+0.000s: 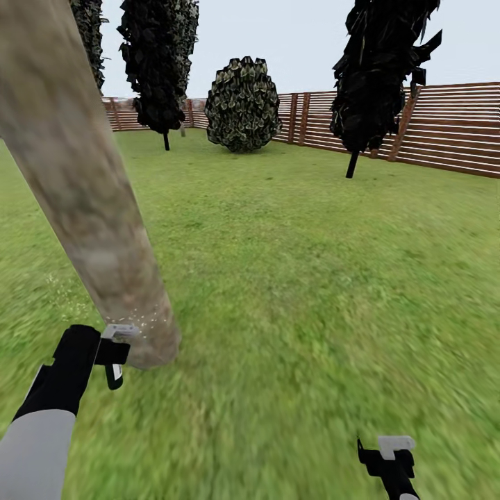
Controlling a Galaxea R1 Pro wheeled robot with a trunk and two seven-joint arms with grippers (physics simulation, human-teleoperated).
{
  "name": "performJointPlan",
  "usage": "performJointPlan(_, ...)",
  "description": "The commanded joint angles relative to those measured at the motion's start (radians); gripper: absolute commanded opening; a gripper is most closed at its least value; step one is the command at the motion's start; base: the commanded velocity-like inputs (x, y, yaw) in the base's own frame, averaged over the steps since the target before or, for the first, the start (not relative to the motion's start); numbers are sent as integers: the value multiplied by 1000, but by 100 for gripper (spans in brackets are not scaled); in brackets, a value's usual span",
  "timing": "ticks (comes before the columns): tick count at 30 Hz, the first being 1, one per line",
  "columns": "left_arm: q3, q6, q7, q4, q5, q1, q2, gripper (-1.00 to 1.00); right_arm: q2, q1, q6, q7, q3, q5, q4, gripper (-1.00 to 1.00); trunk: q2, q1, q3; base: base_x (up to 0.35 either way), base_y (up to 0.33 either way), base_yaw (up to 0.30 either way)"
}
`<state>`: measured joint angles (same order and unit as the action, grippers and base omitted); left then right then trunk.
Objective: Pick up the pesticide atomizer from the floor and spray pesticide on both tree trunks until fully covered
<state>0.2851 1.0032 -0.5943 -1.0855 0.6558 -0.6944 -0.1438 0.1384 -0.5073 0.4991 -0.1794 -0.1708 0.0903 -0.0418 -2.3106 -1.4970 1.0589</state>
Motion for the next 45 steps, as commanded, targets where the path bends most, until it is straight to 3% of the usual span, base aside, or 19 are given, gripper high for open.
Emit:
performJointPlan(1,2,3,-10,-1,11,-1,0,-100,-1,0,3,-1,-9,9,0,100,0,1,1,-212,-176,0)
performJointPlan(8,8,4,-10,-2,10,-6,0,-100,-3,0,3,-2,-9,9,0,100,0,1,1,-193,-210,137)
performJointPlan(15,7,6,-8,-3,9,-6,5,-100,-4,0,3,0,-9,9,0,100,0,1,1,218,-176,270)
performJointPlan(22,0,4,-7,-2,14,-4,15,-100,-3,0,3,0,-9,9,2,100,0,1,1,277,-142,38)
performJointPlan(37,5,6,-7,-3,18,-6,3,-100,-4,0,3,0,-9,9,0,100,0,1,1,-12,-268,3)
performJointPlan(45,8,6,-6,-2,19,-7,3,-100,-5,0,3,0,-10,8,0,100,0,1,1,-41,-274,218)
